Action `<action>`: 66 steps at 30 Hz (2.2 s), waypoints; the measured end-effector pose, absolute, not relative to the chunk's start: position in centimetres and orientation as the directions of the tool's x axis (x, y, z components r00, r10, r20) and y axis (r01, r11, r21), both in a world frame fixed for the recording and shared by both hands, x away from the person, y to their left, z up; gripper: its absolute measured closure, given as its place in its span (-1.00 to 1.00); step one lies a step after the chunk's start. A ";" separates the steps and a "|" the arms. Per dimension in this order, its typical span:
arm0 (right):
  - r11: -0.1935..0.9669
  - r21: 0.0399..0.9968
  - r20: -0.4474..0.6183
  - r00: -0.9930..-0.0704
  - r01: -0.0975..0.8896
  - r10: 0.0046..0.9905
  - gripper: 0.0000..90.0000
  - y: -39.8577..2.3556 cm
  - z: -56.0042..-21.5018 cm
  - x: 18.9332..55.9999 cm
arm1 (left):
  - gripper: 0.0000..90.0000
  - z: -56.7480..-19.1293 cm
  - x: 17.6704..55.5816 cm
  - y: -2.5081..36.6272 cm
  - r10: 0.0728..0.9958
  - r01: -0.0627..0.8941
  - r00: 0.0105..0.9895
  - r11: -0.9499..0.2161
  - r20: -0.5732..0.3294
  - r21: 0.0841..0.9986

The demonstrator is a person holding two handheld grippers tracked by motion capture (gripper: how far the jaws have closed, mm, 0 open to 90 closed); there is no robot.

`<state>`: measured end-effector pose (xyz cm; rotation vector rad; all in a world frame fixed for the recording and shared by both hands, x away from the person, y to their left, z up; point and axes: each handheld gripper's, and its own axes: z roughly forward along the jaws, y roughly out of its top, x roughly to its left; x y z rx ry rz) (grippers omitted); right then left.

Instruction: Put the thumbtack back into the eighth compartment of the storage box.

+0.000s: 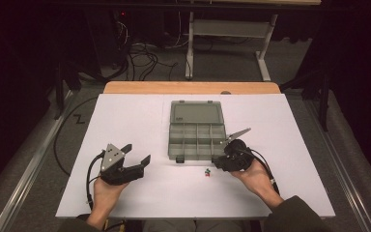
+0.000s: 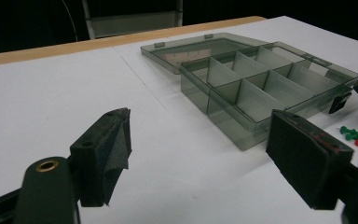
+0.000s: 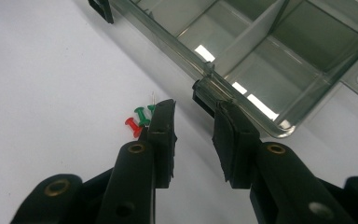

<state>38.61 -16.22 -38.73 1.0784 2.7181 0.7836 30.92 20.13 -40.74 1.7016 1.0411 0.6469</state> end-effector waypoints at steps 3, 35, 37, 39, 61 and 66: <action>0.628 0.485 0.081 -0.746 0.608 0.661 0.60 -15.8 -38.9 38.7 | -0.50 -40.8 30.9 20.1 0.872 0.339 0.486 -0.131 -0.054 0.932; 0.698 0.380 0.077 -0.772 0.607 0.630 0.67 -12.3 -40.1 39.4 | -0.51 -40.8 30.9 20.0 0.866 0.336 0.497 -0.131 -0.058 0.933; 0.702 0.380 0.073 -0.776 0.602 0.626 0.68 -12.3 -40.2 39.6 | -0.51 -40.8 31.0 20.1 0.867 0.339 0.495 -0.129 -0.060 0.932; 0.706 0.376 0.069 -0.778 0.601 0.625 0.69 -12.2 -40.3 39.6 | -0.51 -40.8 30.9 20.1 0.867 0.337 0.495 -0.128 -0.060 0.933; 0.733 0.360 0.018 -0.790 0.577 0.613 0.86 -12.0 -40.6 39.5 | -0.50 -40.7 30.8 20.1 0.867 0.332 0.495 -0.129 -0.057 0.934; 0.733 0.363 0.015 -0.790 0.575 0.613 0.88 -12.0 -40.5 39.5 | -0.50 -40.7 30.8 20.0 0.870 0.332 0.491 -0.136 -0.048 0.933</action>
